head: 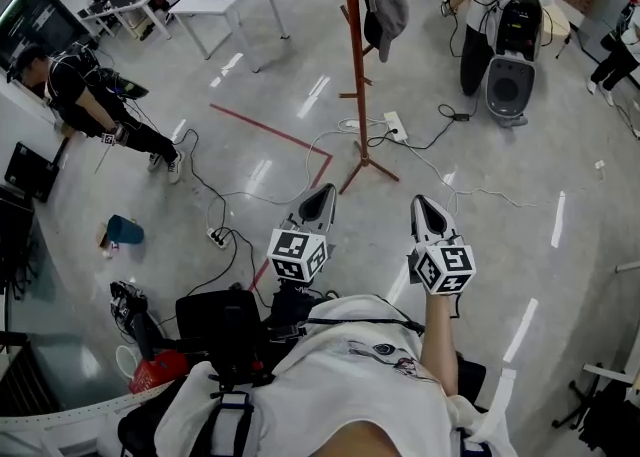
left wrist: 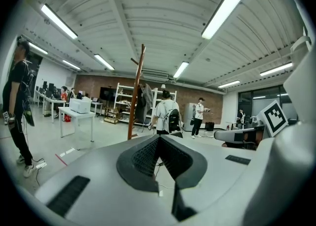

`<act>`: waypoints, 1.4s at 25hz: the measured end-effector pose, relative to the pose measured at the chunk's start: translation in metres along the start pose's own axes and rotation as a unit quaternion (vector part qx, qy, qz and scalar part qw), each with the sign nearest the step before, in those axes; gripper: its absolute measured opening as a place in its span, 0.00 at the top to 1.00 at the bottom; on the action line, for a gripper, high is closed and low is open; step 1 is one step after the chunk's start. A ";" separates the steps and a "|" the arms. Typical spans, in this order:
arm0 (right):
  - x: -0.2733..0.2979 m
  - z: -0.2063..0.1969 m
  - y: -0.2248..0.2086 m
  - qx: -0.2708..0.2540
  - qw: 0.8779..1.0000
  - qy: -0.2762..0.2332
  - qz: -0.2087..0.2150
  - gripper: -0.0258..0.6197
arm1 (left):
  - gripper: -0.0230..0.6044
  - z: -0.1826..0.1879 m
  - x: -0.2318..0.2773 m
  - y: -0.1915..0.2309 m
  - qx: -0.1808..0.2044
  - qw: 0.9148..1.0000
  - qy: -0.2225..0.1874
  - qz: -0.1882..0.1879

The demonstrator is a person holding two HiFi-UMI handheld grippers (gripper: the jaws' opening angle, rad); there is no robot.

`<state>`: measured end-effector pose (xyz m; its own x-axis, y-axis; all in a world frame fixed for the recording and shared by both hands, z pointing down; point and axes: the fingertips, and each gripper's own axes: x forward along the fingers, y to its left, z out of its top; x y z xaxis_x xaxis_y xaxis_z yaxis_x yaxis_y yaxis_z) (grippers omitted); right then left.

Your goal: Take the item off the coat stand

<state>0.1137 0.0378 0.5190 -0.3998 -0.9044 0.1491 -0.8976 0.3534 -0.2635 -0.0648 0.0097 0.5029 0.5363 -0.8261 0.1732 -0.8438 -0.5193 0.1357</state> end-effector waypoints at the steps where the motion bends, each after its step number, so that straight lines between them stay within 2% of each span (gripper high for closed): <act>1: 0.000 -0.001 -0.002 0.000 1.000 0.003 0.000 0.96 | 0.97 -0.002 0.002 -0.002 -0.003 1.000 0.002 0.001; 10: 0.010 -0.007 -0.009 0.000 1.000 0.019 0.021 0.96 | 0.97 -0.016 0.017 -0.019 -0.006 1.000 0.015 0.013; 15: 0.037 -0.016 -0.015 0.002 0.999 0.036 0.025 0.96 | 0.98 -0.024 0.031 -0.007 -0.009 0.999 0.029 0.016; 21: 0.100 0.001 -0.028 0.002 1.000 0.015 0.017 0.96 | 0.98 -0.011 0.075 0.038 -0.014 1.000 0.018 0.007; 26: 0.164 0.027 -0.040 -0.001 1.000 0.005 0.012 0.96 | 0.97 0.019 0.123 0.081 -0.011 1.000 0.004 -0.005; 35: 0.238 0.060 -0.059 -0.001 1.000 -0.008 0.012 0.96 | 0.98 0.038 0.178 0.149 -0.027 1.000 0.012 -0.004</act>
<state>0.0832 -0.2126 0.5126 -0.4185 -0.8991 0.1285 -0.8883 0.3757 -0.2643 -0.0959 -0.2231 0.5166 0.5443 -0.8157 0.1959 -0.8372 -0.5133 0.1890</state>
